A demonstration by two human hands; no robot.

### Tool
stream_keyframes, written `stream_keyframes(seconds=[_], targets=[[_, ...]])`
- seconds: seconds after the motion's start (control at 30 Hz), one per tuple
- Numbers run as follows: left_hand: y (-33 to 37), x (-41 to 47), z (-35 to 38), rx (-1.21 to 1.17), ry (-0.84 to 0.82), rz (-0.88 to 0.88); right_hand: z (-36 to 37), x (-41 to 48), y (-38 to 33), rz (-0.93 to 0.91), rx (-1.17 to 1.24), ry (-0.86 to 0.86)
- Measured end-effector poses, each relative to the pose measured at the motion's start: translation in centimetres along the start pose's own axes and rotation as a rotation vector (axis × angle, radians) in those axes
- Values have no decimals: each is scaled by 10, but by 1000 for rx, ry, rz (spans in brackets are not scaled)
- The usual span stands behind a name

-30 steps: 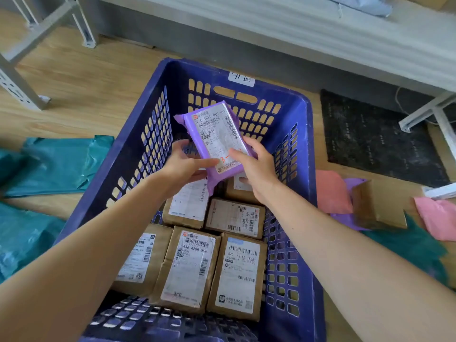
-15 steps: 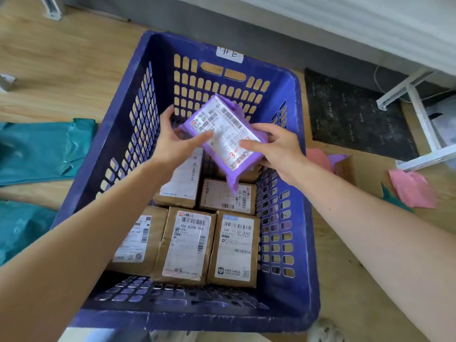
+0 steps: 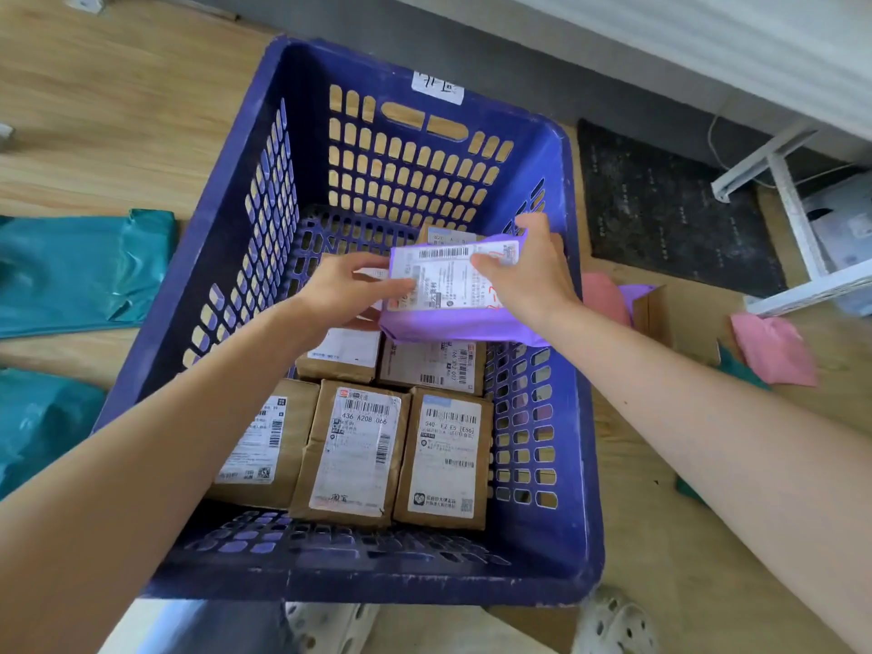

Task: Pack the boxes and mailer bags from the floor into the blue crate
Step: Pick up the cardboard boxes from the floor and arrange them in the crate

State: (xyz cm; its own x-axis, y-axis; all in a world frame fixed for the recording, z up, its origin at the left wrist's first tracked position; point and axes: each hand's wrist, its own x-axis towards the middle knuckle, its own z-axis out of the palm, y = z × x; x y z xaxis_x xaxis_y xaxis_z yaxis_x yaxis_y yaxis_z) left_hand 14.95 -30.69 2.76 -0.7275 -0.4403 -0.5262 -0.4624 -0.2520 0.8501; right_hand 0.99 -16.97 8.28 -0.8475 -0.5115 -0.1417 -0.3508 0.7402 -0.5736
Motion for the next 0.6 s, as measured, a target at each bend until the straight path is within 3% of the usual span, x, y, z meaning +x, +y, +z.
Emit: stream_keyframes(seconds=[0.23, 0.4, 0.6], targets=[[-13, -5, 6, 127, -41, -111, 24, -16, 8, 88, -263, -225], [-14, -7, 11, 303, -45, -45, 46, -22, 23, 186, -290, -220], [-24, -6, 17, 592, -23, 111, 59, -20, 36, 131, -207, -232]])
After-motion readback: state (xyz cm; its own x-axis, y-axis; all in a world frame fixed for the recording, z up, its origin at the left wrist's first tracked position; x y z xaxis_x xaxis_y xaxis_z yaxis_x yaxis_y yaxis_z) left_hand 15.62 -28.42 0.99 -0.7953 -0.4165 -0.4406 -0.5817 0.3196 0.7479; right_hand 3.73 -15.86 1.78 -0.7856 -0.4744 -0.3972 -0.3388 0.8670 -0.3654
